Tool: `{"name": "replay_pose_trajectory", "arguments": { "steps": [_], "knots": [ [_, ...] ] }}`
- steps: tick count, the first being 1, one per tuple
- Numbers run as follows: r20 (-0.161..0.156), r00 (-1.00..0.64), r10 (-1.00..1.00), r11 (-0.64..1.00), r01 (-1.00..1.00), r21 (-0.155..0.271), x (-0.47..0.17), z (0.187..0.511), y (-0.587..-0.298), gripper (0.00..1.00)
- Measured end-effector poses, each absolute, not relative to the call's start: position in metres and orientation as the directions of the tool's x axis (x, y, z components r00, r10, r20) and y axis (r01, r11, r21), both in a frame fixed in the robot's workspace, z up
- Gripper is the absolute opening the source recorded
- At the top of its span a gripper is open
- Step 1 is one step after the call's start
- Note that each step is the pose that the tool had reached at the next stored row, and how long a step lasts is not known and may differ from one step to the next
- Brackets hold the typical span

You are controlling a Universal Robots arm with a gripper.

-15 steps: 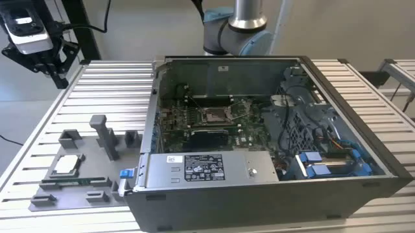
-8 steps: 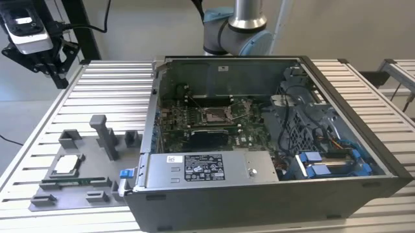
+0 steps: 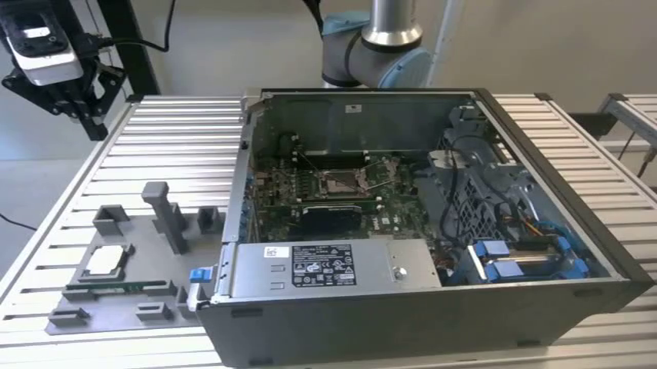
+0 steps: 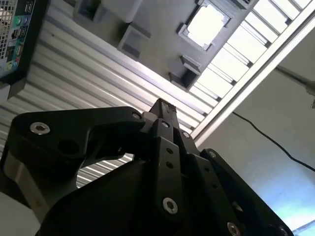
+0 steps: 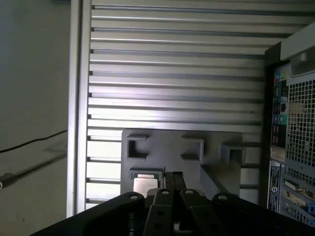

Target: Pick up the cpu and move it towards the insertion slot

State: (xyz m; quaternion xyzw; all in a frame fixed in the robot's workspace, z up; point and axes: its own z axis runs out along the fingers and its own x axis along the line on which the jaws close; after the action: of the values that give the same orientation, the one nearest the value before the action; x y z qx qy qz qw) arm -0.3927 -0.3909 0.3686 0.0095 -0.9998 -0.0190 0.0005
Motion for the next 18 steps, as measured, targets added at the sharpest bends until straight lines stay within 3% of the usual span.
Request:
{"name": "replay_pose_trajectory", "arguments": {
  "steps": [6, 18],
  "knots": [
    [0.000, -1.000, -0.019, 0.999, -0.019, 0.038, -0.417, 0.367, -0.398, 0.00],
    [0.000, -1.000, -0.019, 0.999, -0.019, 0.039, -0.417, 0.360, -0.441, 0.00]
  ]
}}
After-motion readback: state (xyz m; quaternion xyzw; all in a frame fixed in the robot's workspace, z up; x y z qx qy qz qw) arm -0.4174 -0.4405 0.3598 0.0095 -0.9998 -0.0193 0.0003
